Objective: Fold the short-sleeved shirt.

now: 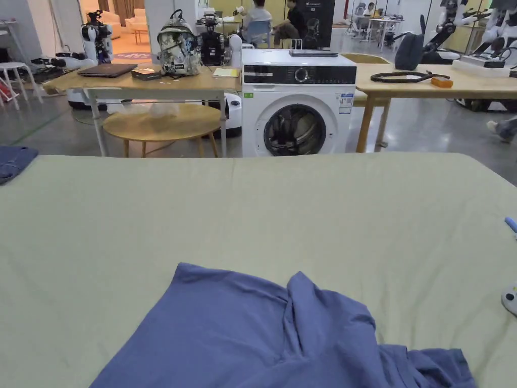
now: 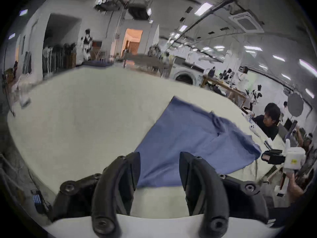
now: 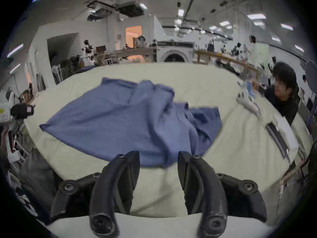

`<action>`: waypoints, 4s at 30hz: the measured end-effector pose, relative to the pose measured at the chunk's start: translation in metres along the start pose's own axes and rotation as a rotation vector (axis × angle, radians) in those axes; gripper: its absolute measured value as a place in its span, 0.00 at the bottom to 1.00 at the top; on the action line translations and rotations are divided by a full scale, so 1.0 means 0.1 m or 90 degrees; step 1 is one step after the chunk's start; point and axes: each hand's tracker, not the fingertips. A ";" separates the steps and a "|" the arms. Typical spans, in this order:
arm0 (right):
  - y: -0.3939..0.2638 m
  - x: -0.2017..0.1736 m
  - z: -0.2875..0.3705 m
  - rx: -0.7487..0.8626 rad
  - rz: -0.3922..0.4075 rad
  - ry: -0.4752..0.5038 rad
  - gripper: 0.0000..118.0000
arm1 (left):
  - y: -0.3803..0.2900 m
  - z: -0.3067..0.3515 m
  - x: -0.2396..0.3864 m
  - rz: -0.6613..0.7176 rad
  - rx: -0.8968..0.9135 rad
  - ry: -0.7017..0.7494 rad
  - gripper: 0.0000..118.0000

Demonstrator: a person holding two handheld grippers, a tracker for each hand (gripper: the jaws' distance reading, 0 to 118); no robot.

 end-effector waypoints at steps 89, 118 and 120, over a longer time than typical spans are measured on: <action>2.89 1.06 -0.81 0.077 -0.292 0.228 0.00 | 1.09 0.02 -0.04 0.119 0.131 -0.127 0.00; 6.11 0.88 0.02 0.377 -0.095 -0.035 0.00 | 5.00 -0.74 0.68 -0.073 0.320 -0.048 0.00; 6.28 0.81 0.00 0.384 -0.077 -0.051 0.00 | 5.11 -0.83 0.70 -0.080 0.312 -0.036 0.00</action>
